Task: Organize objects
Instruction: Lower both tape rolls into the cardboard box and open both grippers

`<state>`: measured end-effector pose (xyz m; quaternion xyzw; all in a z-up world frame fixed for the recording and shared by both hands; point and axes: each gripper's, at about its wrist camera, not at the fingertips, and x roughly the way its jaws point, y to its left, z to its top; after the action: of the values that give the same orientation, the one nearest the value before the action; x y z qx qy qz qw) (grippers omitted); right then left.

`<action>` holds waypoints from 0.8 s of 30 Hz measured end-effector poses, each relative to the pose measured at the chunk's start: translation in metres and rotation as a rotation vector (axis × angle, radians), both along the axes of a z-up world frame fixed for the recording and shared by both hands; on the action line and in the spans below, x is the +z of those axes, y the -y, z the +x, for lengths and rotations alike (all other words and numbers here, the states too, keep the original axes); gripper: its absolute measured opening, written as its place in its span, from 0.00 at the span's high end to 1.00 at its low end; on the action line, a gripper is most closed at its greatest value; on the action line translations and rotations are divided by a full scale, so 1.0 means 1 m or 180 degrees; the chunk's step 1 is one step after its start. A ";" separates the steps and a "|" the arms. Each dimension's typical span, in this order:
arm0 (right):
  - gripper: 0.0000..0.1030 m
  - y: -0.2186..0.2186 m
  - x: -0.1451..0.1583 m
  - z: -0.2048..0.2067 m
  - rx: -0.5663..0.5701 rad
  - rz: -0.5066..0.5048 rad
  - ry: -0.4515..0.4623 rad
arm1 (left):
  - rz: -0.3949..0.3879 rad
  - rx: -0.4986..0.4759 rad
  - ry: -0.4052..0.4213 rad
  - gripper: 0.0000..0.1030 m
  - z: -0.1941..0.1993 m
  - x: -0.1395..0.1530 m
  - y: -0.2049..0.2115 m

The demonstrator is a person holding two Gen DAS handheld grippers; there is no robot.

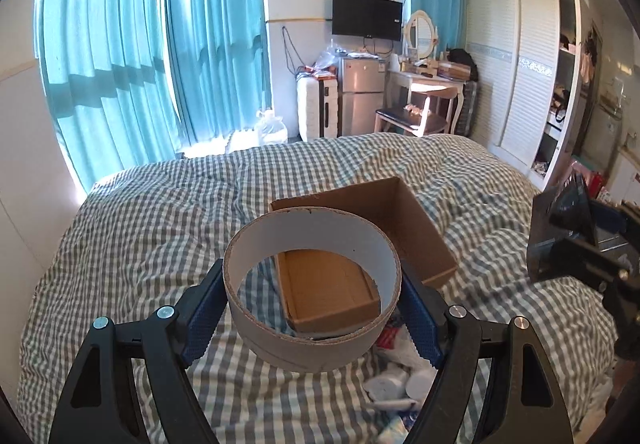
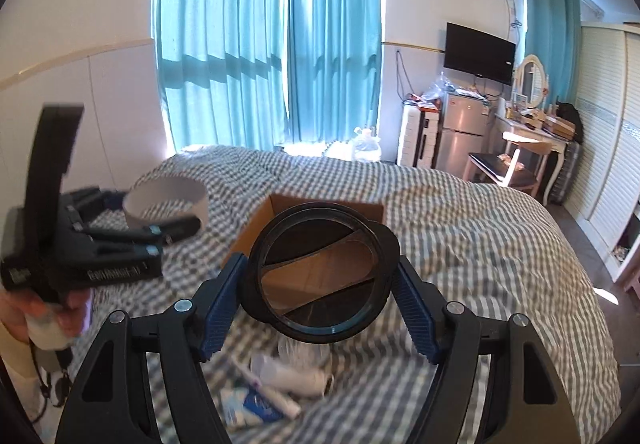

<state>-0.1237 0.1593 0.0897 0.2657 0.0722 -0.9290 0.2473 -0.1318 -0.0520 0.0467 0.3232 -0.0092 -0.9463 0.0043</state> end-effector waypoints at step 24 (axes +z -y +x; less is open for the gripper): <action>0.30 0.086 -0.027 -0.230 0.0178 0.0009 0.0365 | -0.0111 -0.0174 0.0210 0.21 -0.172 -0.057 0.017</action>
<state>-0.3537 0.0731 0.0631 0.3166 0.0667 -0.9049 0.2765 -0.3035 -0.0688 -0.0100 0.3537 -0.0346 -0.9346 -0.0162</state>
